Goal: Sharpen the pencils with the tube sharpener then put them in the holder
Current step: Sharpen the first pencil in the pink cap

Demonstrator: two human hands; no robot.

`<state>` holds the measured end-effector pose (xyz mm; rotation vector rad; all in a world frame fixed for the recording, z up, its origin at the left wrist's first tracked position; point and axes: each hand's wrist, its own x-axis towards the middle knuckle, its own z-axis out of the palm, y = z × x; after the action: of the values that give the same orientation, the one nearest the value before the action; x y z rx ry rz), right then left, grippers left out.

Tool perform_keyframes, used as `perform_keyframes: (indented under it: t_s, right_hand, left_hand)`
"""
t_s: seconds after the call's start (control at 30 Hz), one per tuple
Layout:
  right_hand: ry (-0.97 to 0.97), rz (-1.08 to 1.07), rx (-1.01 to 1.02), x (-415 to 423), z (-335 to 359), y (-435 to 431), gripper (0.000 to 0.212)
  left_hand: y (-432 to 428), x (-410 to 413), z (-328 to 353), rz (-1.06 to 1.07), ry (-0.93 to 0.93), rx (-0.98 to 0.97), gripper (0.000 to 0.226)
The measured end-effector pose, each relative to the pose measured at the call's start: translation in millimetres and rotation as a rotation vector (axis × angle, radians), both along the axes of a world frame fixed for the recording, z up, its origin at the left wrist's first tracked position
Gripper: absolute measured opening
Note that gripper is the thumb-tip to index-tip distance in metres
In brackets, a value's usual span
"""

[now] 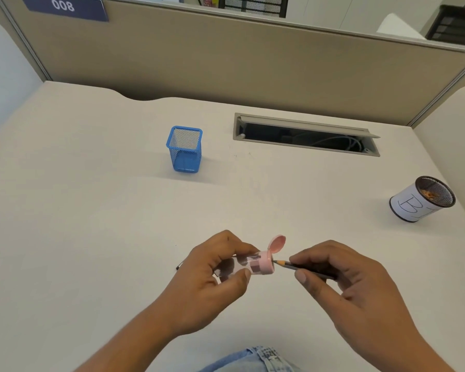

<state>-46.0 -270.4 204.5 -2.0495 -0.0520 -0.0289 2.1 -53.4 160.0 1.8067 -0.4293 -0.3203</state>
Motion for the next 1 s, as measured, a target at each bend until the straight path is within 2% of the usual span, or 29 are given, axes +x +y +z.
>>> perform_keyframes:
  t_s: [0.17, 0.3, 0.4, 0.67, 0.7, 0.73, 0.87, 0.93, 1.0]
  right_hand:
    - [-0.021, -0.001, -0.039, 3.4, 1.1, -1.8, 0.012]
    - [-0.015, 0.039, -0.076, 3.1, 1.7, -0.1, 0.014]
    - [-0.02, 0.023, -0.037, 3.7, 3.2, 2.8, 0.004]
    - [-0.14, 0.117, -0.189, 4.3, 0.4, -3.6, 0.008]
    - [-0.19, 0.118, -0.25, 4.6, -0.6, -5.1, 0.003]
    - [-0.242, 0.113, -0.325, 5.3, -1.9, -6.5, 0.006]
    - [-0.367, 0.112, -0.529, 9.2, -4.2, -9.2, 0.031]
    - [-0.366, 0.14, -0.516, 9.1, -0.5, -8.1, 0.034]
    - [-0.214, 0.122, -0.378, 8.9, 6.2, -4.4, 0.029]
  left_hand:
    - [1.0, 0.9, 6.5, 0.025, -0.011, -0.028, 0.025]
    - [-0.5, -1.4, 10.6, -0.017, -0.029, 0.027, 0.028]
    - [-1.2, -2.9, 9.8, -0.059, -0.036, 0.073, 0.028]
    - [-0.9, -2.8, 15.5, -0.15, 0.105, 0.031, 0.027]
    - [-0.9, -1.4, 17.5, -0.146, 0.087, 0.045, 0.026]
    - [-0.6, 0.2, 19.7, -0.135, 0.056, 0.066, 0.024]
    - [-1.4, 1.4, 27.7, -0.121, -0.035, 0.078, 0.019]
    - [-2.6, 0.4, 29.4, -0.125, -0.111, 0.085, 0.019]
    - [-3.8, 0.5, 30.9, -0.126, -0.2, 0.088, 0.018]
